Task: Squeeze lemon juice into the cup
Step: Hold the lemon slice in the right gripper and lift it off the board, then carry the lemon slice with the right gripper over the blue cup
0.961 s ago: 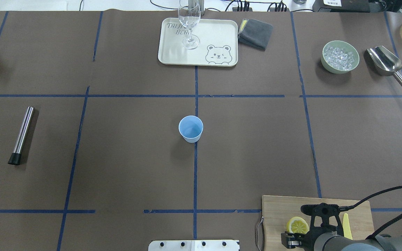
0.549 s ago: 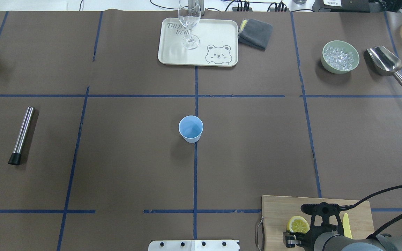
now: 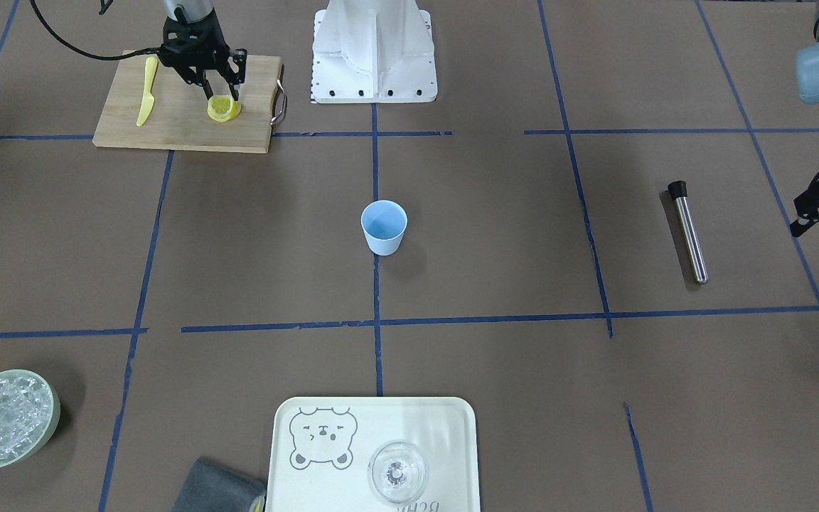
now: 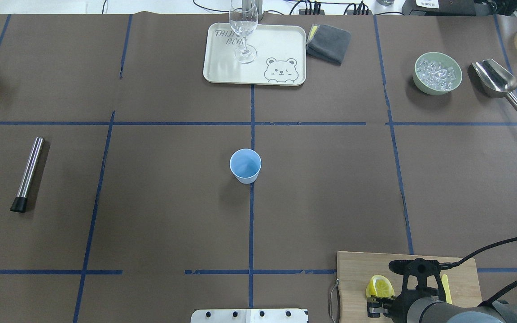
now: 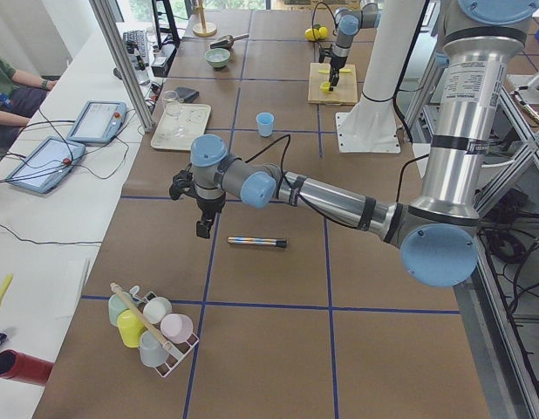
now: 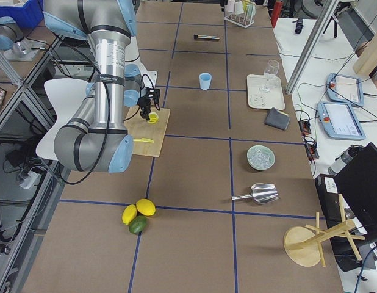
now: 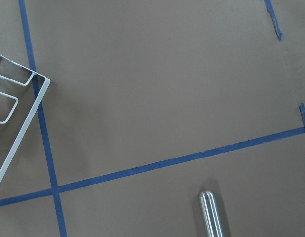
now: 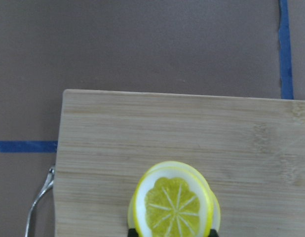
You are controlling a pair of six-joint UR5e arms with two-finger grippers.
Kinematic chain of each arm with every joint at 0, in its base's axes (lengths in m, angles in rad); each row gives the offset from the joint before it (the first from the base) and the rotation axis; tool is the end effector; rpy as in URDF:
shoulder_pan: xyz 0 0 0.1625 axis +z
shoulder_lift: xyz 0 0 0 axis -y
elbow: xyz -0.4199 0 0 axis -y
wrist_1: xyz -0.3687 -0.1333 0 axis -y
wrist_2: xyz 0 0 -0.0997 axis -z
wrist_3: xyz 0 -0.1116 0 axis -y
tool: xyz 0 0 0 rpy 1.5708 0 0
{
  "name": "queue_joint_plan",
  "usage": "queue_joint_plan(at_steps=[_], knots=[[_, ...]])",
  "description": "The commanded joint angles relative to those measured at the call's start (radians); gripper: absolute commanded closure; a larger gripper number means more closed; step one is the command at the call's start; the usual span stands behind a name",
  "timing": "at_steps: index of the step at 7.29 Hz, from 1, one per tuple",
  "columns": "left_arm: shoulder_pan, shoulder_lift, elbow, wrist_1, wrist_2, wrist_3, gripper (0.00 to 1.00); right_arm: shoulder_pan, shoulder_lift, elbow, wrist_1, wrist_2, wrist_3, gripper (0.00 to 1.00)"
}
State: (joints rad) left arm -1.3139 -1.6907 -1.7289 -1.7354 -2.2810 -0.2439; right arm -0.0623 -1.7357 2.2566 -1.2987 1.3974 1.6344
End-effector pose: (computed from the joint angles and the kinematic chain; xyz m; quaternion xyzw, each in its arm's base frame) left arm 0.0764 -0.5291 0.5120 0.1153 0.3796 0.0823 0.9142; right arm -0.4079 -0.1274 0.3993 0.0555 -0.3890 0.0340 0.9189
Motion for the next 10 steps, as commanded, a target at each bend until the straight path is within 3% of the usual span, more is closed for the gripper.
queue_joint_plan(at_steps=[1,6,10], knots=[[-0.001,0.0,-0.003,0.0,0.0,0.0,0.0,0.012,-0.016,0.058,-0.002,-0.001,0.002,0.8],[-0.001,0.0,-0.008,0.0,0.0,0.0,0.0,0.062,-0.016,0.083,-0.001,0.003,0.001,0.75],[-0.001,0.0,-0.008,0.0,0.0,-0.002,0.0,0.163,-0.002,0.112,0.002,0.081,0.001,0.75]])
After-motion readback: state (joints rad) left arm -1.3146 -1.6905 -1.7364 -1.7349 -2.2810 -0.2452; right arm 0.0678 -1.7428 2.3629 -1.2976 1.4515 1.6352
